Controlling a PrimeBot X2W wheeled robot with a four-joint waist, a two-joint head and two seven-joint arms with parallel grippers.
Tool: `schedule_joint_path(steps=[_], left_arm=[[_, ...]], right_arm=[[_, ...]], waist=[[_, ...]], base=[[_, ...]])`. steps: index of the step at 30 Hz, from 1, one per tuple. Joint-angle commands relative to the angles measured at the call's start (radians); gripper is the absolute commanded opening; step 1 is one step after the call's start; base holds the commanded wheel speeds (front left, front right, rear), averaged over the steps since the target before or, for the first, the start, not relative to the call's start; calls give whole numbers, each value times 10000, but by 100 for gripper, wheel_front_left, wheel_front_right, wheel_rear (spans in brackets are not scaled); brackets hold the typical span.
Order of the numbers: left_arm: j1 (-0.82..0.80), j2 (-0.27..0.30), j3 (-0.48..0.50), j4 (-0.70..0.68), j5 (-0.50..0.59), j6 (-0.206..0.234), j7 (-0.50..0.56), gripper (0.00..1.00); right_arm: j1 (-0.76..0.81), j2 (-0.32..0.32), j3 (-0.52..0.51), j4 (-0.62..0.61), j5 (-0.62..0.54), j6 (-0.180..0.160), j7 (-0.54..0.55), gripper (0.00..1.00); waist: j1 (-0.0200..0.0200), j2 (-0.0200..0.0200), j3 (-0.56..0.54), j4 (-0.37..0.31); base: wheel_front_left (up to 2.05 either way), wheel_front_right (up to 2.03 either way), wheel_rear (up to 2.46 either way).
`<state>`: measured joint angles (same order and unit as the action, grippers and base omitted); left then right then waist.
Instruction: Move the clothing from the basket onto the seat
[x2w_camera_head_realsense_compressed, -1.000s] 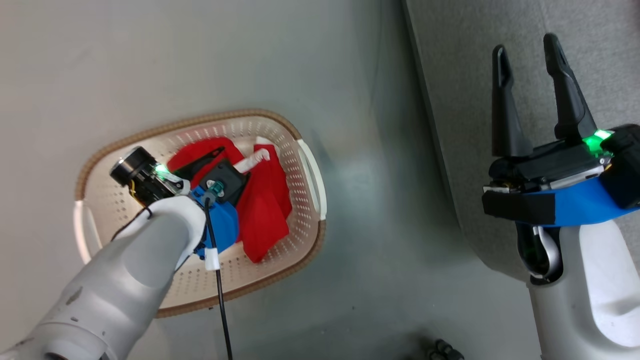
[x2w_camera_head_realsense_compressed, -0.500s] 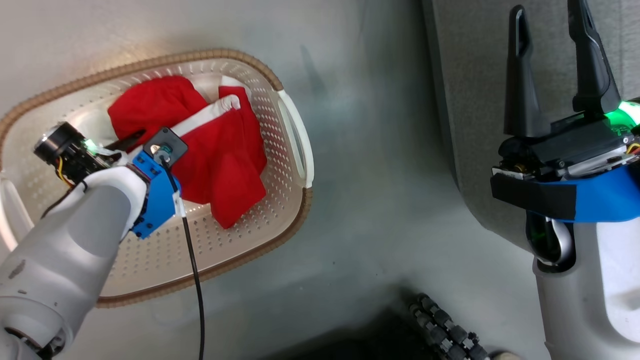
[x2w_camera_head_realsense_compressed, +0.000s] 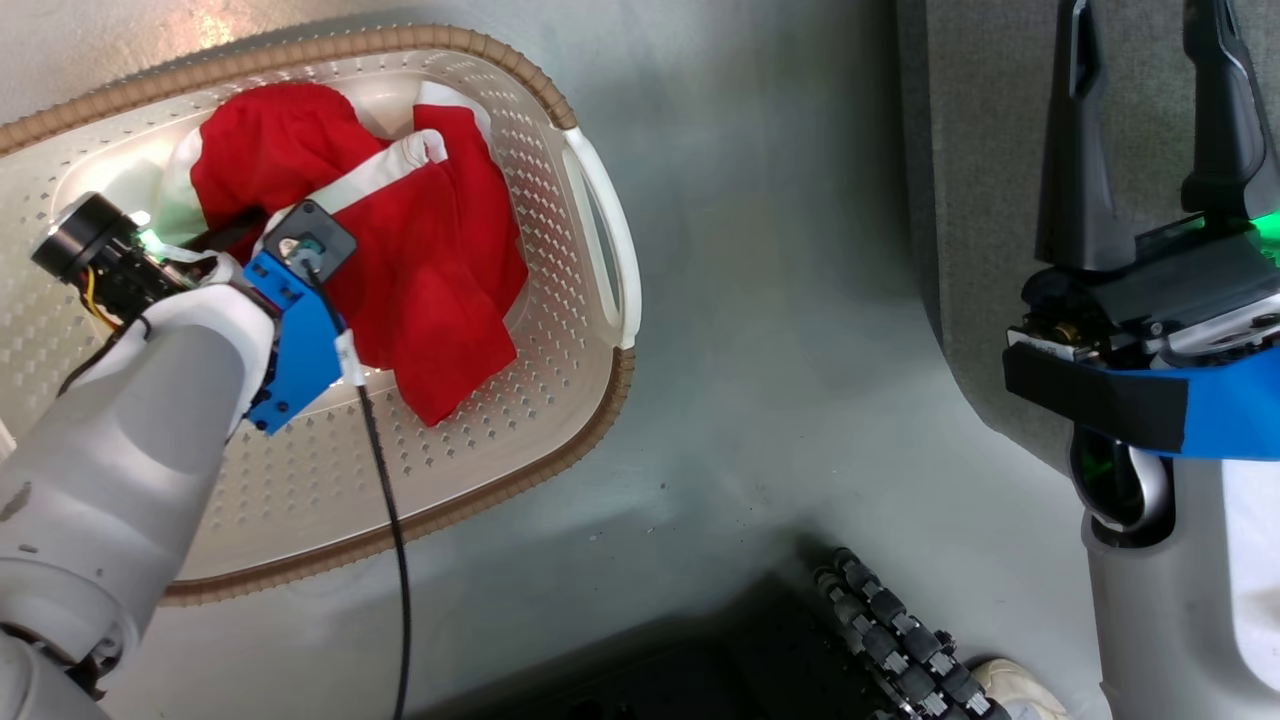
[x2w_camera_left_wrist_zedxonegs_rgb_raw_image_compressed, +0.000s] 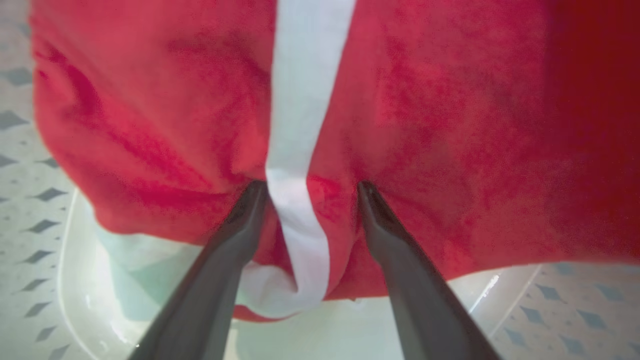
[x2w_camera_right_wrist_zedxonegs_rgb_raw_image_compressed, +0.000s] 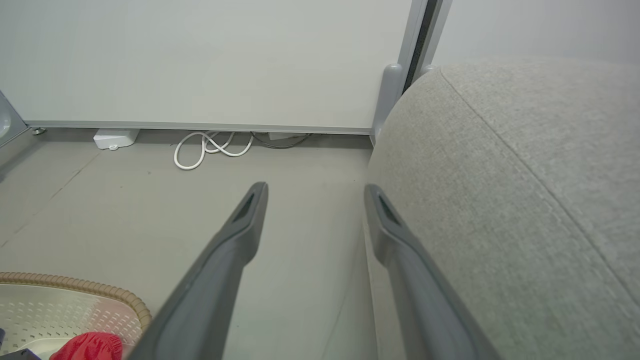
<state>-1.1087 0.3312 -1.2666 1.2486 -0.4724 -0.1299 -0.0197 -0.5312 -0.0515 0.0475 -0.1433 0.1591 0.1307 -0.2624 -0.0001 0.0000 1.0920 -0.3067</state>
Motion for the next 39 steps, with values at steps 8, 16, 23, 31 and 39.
schedule_joint_path(steps=[8, 16, 23, 31, 39], left_arm=[[70, -233, -86, -125, -70, 10, 302, 0], [231, -444, -123, -511, -385, 4, -334, 0], [347, -765, 29, -703, -1150, 4, -1645, 0], [455, -1138, 296, -991, -1710, 4, -2418, 0], [1065, -1141, 1197, -2618, -1317, 281, -2464, 0]], right_arm=[[-251, 20, -122, -14, -139, 1, -38, 100], [-237, 20, -187, 144, -198, 1, -38, 100], [-59, 19, -283, 512, -390, 1, -38, 100], [417, 14, -457, 1100, -641, 1, -37, 100], [1143, 14, -745, 1568, -797, 1, -38, 100]], waist=[[1, 0, -152, 122], [1, 0, -694, 427], [1, 0, -1757, 978], [1, 0, -3427, 1526], [1, 0, -5247, 1855]], base=[[0, 0, 0], [0, 0, 0], [0, 0, 0], [0, 0, 0], [0, 0, 0]])
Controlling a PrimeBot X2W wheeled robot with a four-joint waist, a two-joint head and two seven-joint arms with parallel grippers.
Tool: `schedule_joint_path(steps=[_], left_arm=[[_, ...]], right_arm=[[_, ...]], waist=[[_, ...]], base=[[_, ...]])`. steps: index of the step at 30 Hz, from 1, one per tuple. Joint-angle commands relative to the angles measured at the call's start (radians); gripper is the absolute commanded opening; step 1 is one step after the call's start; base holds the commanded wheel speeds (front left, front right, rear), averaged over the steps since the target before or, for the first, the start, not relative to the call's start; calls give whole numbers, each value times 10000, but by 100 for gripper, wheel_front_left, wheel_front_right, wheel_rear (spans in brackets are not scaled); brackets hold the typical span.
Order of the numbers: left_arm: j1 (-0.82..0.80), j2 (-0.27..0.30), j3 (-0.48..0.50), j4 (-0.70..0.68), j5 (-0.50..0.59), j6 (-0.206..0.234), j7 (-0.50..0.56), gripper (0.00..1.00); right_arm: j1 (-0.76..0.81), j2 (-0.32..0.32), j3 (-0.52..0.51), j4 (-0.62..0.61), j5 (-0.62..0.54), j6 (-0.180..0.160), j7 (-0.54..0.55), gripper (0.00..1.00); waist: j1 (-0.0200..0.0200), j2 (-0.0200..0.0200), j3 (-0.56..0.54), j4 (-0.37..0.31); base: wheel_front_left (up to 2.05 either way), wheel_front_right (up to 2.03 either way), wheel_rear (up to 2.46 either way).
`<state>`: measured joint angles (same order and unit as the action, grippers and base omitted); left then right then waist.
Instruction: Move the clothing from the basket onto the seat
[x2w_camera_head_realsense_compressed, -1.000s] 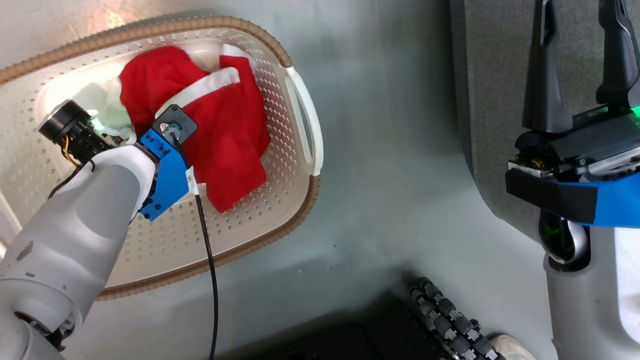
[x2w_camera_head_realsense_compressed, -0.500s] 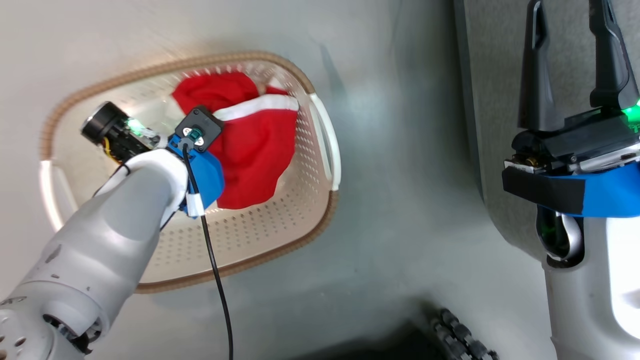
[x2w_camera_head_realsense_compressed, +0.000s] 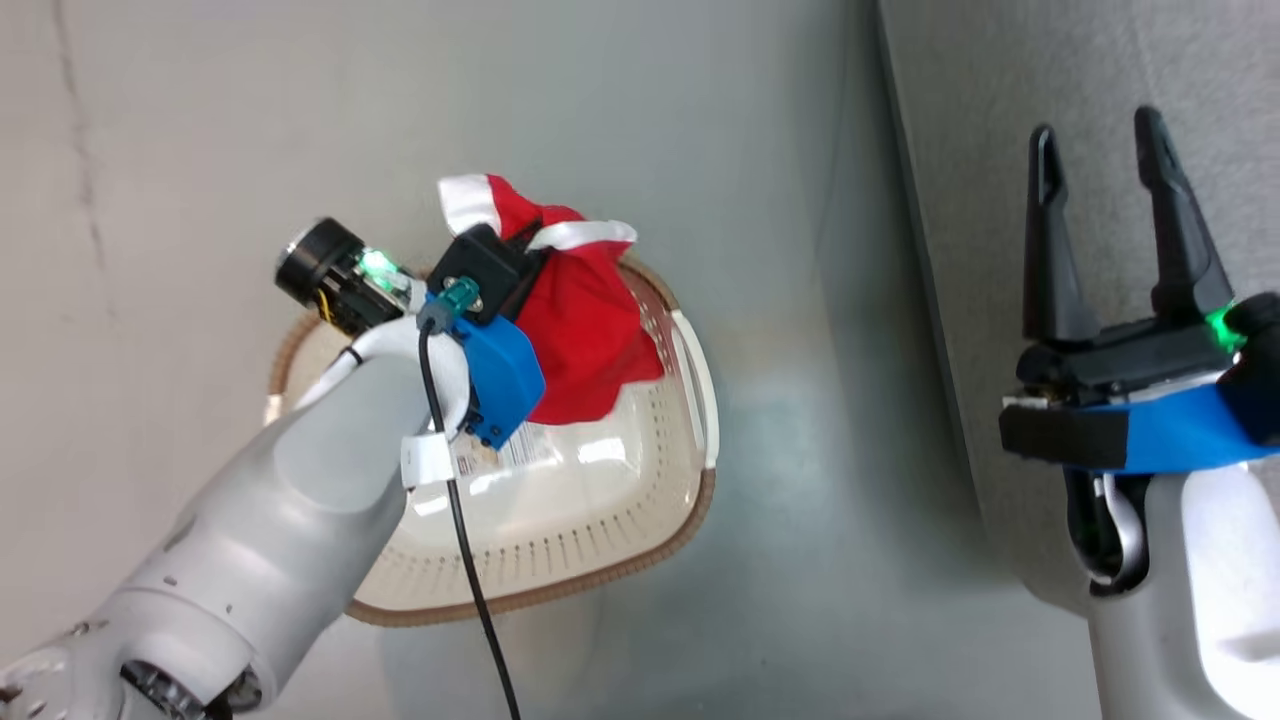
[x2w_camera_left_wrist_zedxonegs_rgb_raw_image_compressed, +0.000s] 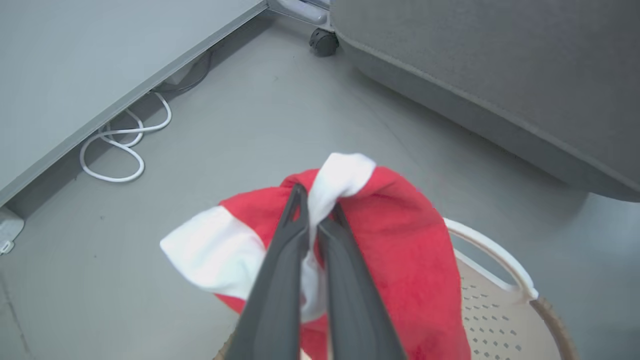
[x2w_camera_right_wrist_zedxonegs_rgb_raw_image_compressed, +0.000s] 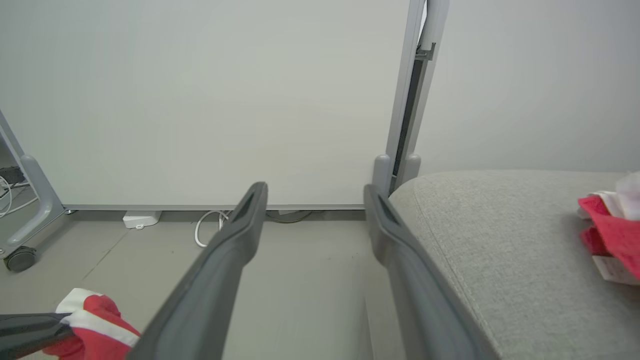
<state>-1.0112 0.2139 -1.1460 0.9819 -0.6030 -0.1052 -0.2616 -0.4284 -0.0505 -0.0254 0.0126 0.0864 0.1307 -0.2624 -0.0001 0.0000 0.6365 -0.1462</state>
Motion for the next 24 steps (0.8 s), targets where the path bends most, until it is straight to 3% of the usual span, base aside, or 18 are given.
schedule_joint_path(steps=[1, 14, 24], left_arm=[[196, 58, 149, -154, 48, 64, -45, 0], [1441, 212, 2380, -2290, 949, 144, -48, 0], [2436, -127, 3412, -3095, 1287, -10, -48, 0]], right_arm=[[210, 5, -36, 76, -87, 1, -38, 100], [1577, 3, 30, 787, -176, 1, -38, 100], [2766, 5, -25, 1142, -83, 1, -38, 100]], waist=[[1, 0, -924, 278], [1, 0, -3547, 496], [1, 0, -5394, 661]], base=[[0, 0, 0], [0, 0, 0], [0, 0, 0]])
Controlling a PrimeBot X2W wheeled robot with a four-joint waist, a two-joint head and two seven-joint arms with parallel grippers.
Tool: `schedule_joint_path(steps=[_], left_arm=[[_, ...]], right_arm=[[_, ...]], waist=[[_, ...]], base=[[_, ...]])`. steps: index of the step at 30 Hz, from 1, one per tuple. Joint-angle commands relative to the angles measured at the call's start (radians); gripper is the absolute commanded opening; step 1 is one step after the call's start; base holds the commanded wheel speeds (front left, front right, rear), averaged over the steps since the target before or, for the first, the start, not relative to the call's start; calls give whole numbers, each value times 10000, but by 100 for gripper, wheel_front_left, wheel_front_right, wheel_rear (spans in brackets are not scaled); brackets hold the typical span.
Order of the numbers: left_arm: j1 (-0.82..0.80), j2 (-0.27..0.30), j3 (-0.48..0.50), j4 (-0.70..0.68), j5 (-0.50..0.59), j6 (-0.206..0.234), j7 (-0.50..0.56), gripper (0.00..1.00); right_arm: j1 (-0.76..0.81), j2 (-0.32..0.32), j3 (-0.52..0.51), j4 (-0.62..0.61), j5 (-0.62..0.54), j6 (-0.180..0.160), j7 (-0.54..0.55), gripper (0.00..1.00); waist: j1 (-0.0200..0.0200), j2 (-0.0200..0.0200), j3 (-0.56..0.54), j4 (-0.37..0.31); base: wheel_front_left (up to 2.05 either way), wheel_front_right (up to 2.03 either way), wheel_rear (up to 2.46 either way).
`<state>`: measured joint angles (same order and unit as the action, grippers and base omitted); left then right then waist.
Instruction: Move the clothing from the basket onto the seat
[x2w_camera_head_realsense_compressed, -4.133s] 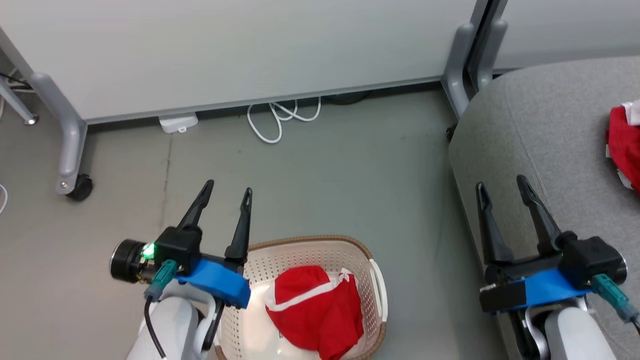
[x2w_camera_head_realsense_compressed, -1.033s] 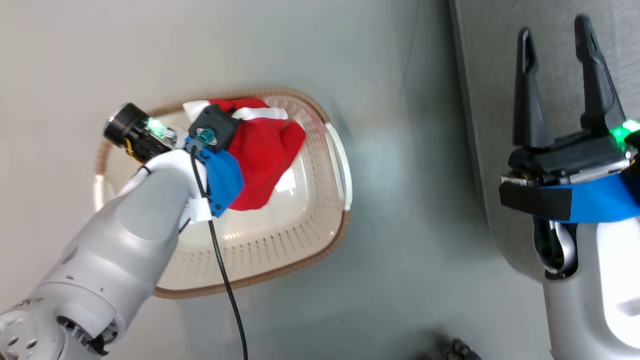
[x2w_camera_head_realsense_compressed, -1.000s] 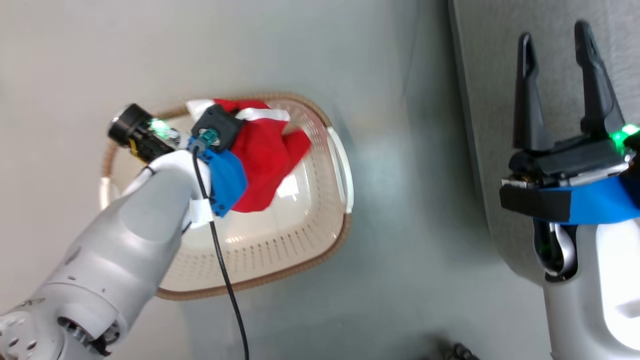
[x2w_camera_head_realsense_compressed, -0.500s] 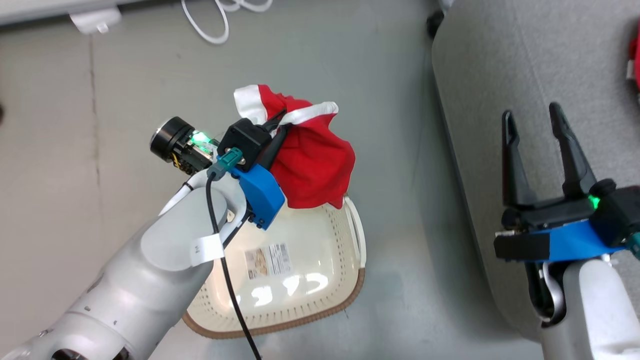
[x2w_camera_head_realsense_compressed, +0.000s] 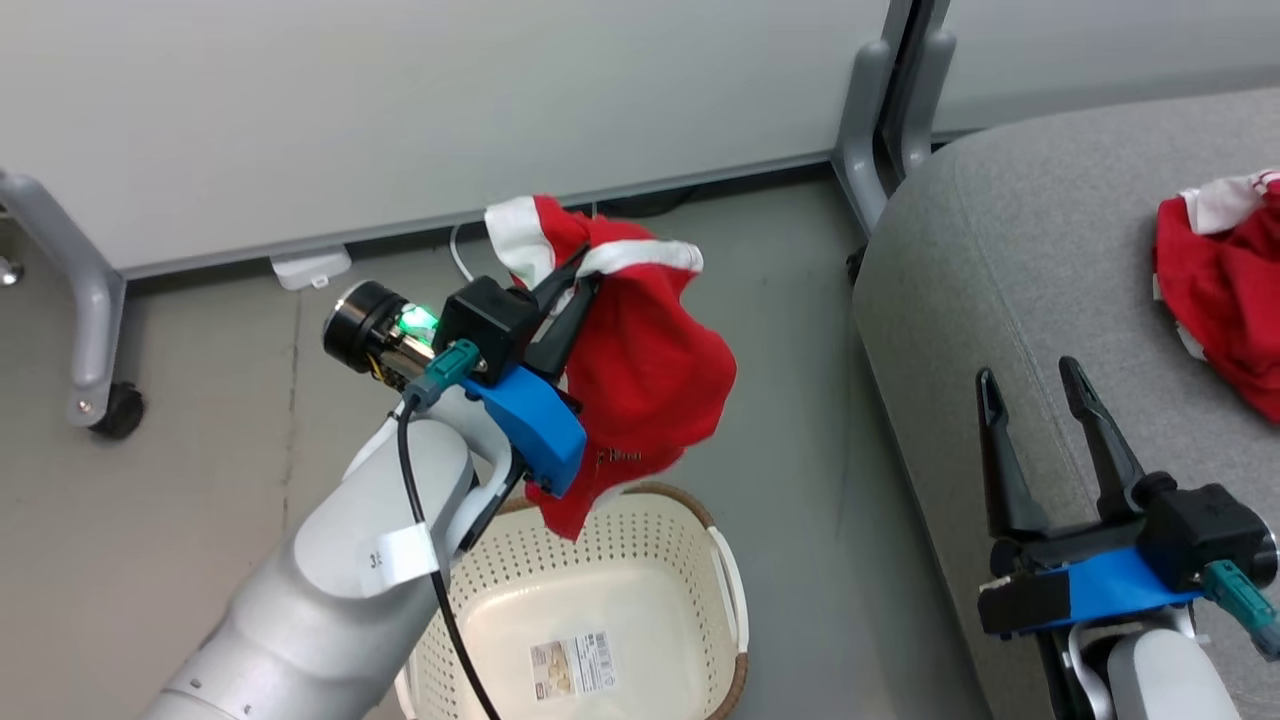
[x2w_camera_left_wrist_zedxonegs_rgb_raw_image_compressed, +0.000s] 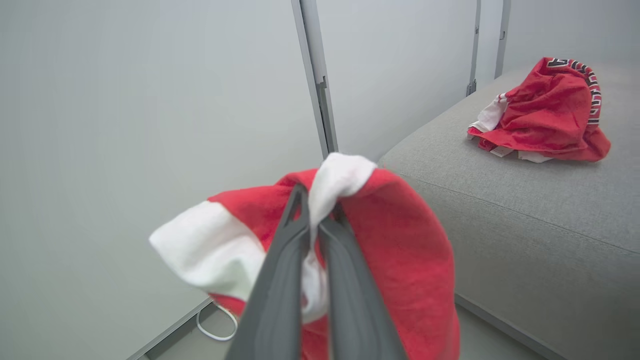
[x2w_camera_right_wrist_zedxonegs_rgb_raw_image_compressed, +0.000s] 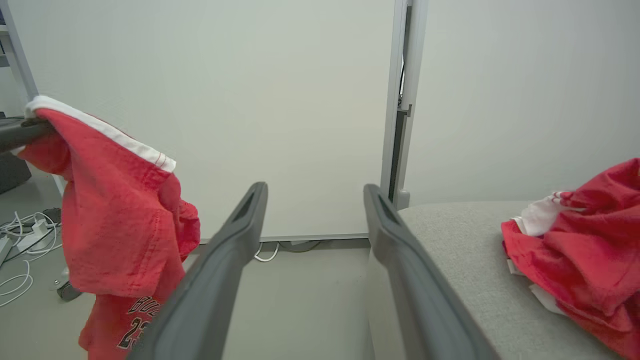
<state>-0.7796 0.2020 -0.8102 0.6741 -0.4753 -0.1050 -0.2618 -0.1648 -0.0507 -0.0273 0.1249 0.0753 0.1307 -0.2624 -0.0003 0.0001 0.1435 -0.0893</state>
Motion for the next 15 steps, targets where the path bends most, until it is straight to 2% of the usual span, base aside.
schedule_joint_path(steps=[1, 6, 15], left_arm=[[230, -50, 81, -53, 32, -27, -46, 0], [650, -233, 179, -305, 138, -99, -46, 0], [843, -375, 286, -633, 365, -154, -46, 0]], right_arm=[[238, 7, -16, 52, 34, 1, -38, 100], [680, 7, -85, 56, 129, 1, -38, 100], [778, 7, 71, -54, 145, 1, -38, 100]], waist=[[3, -1, -617, 105], [3, -1, -1126, 199], [3, -1, -1202, 387]], base=[[0, 0, 0], [0, 0, 0], [0, 0, 0]])
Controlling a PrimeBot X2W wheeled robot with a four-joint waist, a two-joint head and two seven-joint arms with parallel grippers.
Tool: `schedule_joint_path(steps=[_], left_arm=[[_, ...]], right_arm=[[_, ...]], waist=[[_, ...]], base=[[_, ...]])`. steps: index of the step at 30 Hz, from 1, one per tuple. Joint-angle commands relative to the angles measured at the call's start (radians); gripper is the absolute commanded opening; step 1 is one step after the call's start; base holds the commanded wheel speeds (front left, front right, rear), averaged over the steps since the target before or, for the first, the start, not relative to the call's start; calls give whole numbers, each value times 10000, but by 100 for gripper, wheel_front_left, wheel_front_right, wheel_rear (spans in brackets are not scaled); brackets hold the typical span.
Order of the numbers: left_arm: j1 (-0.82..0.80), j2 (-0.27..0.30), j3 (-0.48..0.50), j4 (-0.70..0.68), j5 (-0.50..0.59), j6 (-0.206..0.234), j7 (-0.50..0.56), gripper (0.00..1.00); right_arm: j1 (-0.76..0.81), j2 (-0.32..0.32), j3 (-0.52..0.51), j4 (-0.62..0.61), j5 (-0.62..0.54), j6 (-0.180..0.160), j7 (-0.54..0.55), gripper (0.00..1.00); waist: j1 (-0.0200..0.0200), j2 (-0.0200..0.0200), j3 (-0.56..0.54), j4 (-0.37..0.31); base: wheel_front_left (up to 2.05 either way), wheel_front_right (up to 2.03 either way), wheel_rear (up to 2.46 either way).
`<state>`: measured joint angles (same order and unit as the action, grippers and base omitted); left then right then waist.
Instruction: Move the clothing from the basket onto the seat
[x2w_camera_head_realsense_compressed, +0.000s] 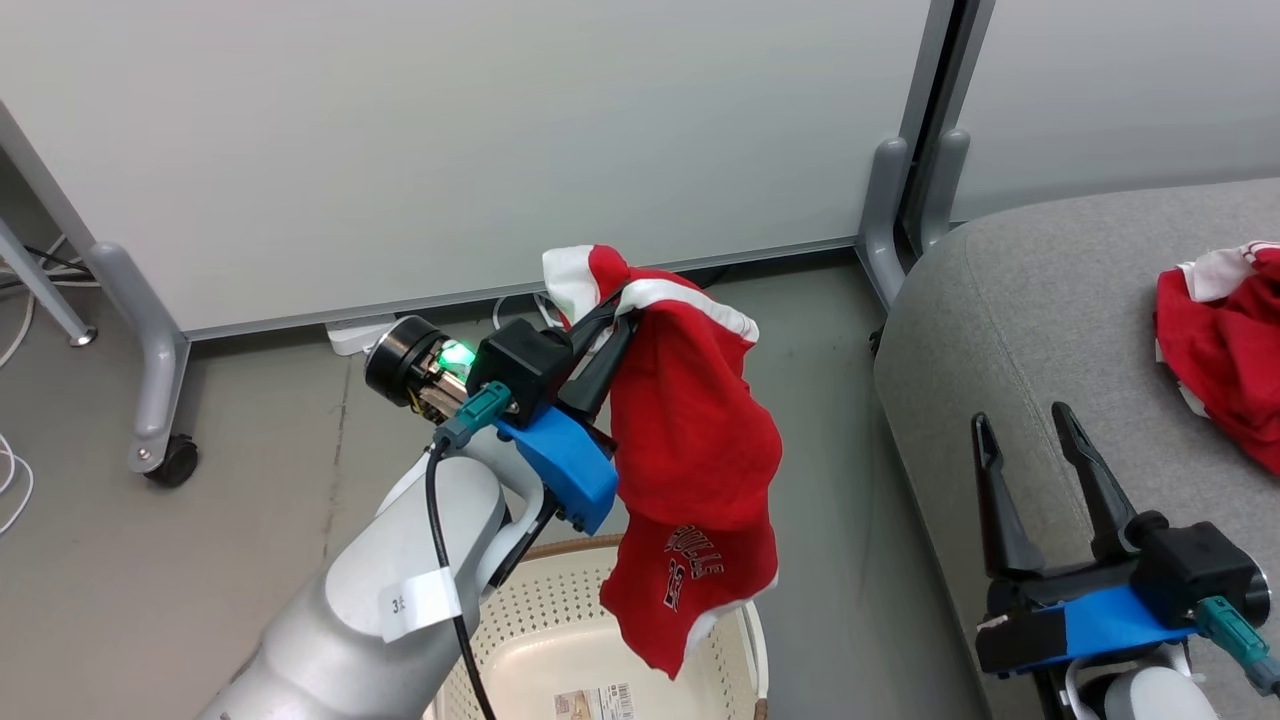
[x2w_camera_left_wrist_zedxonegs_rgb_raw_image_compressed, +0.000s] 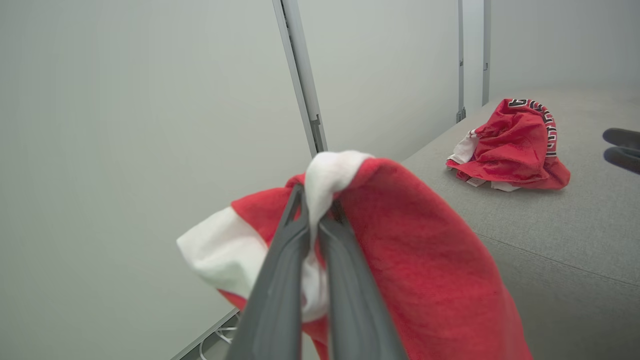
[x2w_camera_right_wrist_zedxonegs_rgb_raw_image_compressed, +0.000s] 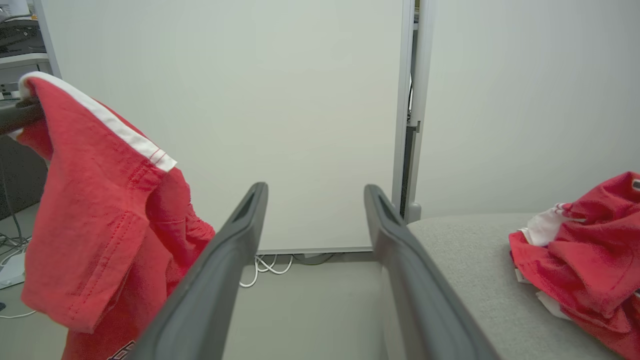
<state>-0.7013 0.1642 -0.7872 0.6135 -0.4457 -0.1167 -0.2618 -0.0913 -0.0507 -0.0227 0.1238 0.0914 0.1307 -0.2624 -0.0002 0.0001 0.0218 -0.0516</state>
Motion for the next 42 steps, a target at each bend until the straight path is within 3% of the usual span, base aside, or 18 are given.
schedule_joint_path(steps=[1, 10, 18, 32, 37, 38, 39, 42], left_arm=[[61, -1, 62, -21, 83, -40, -46, 0], [-123, -77, 176, 1, 189, -86, -48, 0], [-306, -221, 190, -40, 319, -108, -46, 0], [-679, -588, -11, -300, 576, -123, -47, 0], [-702, -696, -142, -414, 594, -132, -47, 0], [-695, -711, -156, -429, 591, -133, -47, 0], [-689, -727, -165, -444, 585, -135, -47, 0], [-660, -744, -186, -437, 570, -138, -47, 0]], right_arm=[[-35, 7, 102, -96, -5, 1, -38, 100], [-1096, -108, 1755, -365, -176, 1, -38, 100], [-2294, -160, 3179, 218, -99, 1, -37, 100], [-4486, -30, 3992, 3552, -537, 1, -23, 100], [-4912, 6, 4121, 4643, -167, 1, -23, 100], [-4964, 5, 4199, 4732, -11, 1, -24, 45], [-5043, 7, 4289, 4762, 97, 1, -26, 0], [-5100, 1, 4500, 4825, 421, 1, -24, 0]], waist=[[2, -1, 29, 21], [2, -1, 205, 66], [2, -1, 406, 170], [2, -1, 1034, 660], [2, -1, 1132, 798], [2, -1, 1138, 815], [2, -1, 1146, 828], [2, -1, 1141, 830]], base=[[0, 0, 0], [0, 0, 0], [0, 0, 0], [0, 0, 0], [0, 0, 0], [0, 0, 0], [0, 0, 0], [0, 0, 0]])
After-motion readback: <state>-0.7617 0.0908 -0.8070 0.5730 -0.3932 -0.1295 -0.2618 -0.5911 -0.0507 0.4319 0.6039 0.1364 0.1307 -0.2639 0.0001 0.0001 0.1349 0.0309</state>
